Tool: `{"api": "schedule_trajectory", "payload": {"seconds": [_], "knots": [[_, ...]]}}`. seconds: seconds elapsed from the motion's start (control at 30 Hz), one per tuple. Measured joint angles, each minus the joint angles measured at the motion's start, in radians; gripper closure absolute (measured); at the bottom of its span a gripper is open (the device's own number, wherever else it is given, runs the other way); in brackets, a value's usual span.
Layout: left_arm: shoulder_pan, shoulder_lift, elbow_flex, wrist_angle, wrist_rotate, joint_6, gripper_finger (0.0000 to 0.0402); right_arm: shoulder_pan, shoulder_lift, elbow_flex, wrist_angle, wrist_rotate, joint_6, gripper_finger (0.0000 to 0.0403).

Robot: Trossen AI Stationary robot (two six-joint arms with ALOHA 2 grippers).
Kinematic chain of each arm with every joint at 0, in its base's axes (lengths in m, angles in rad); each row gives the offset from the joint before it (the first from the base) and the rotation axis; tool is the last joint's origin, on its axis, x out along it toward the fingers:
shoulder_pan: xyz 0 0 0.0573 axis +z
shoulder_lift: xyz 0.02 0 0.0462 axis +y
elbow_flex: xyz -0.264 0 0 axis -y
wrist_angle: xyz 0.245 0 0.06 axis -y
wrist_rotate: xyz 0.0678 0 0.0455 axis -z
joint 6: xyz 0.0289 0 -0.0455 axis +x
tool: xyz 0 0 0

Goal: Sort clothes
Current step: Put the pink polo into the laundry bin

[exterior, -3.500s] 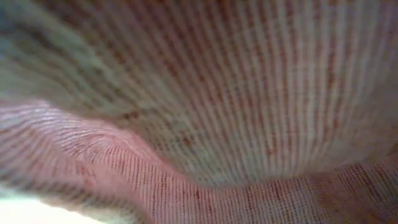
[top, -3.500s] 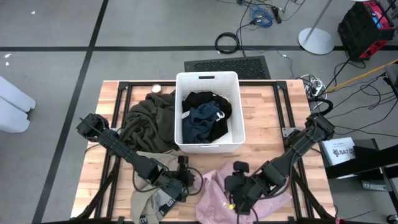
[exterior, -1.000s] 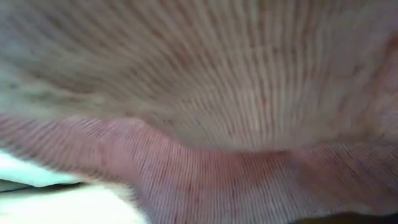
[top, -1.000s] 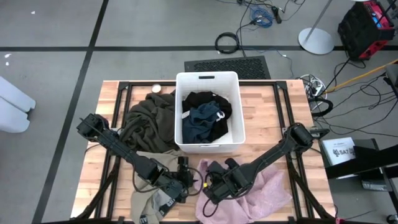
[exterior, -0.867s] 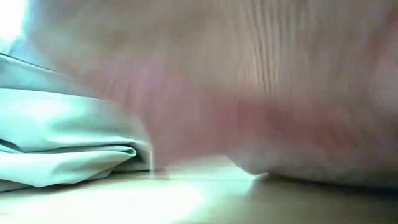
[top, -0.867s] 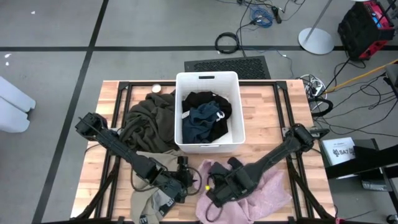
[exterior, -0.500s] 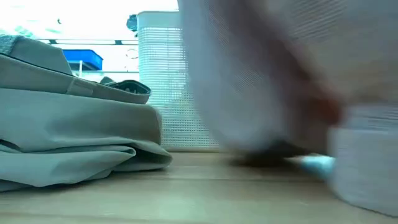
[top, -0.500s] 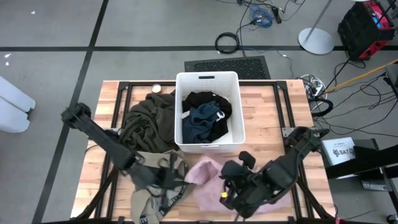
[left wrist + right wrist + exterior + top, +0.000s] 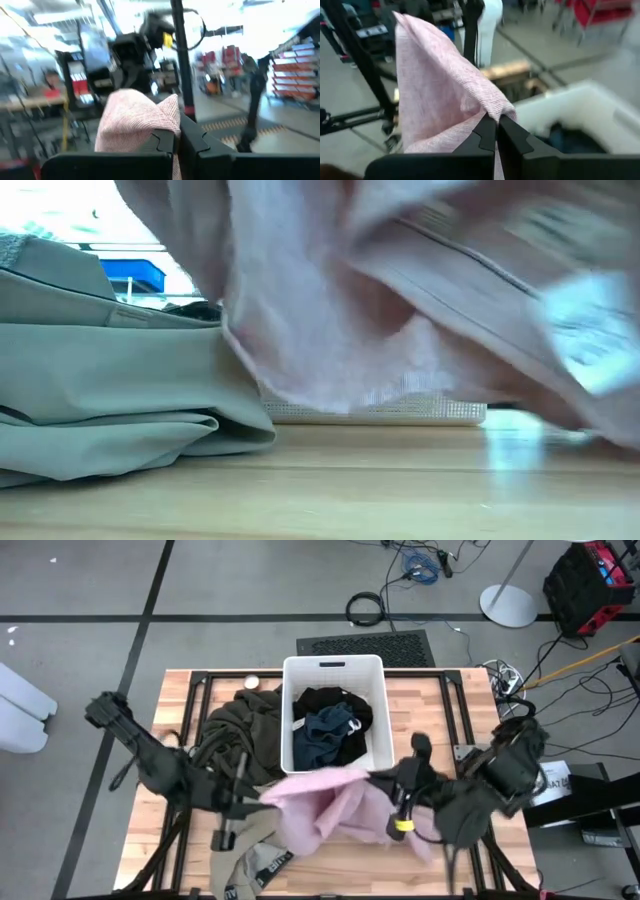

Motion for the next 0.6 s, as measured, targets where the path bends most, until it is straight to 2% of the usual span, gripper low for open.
{"api": "schedule_trajectory", "payload": {"seconds": [0.17, 0.3, 0.43, 0.6], "knots": [[0.035, -0.03, 0.004, 0.135, 0.0, 0.116, 0.0394, -0.03, -0.059, 0.0, 0.184, -0.034, -0.337, 0.0403], [0.078, -0.036, 0.066, 0.135, -0.001, 0.168, 0.0394, -0.059, -0.111, 0.0, 0.269, -0.076, -0.522, 0.0403], [0.11, -0.036, 0.157, 0.085, 0.01, 0.191, 0.0394, -0.088, -0.17, 0.0, 0.342, -0.096, -0.594, 0.0403], [0.123, -0.039, 0.243, -0.099, 0.016, 0.182, 0.0394, -0.11, -0.229, 0.001, 0.326, -0.185, -0.528, 0.0402]]}}
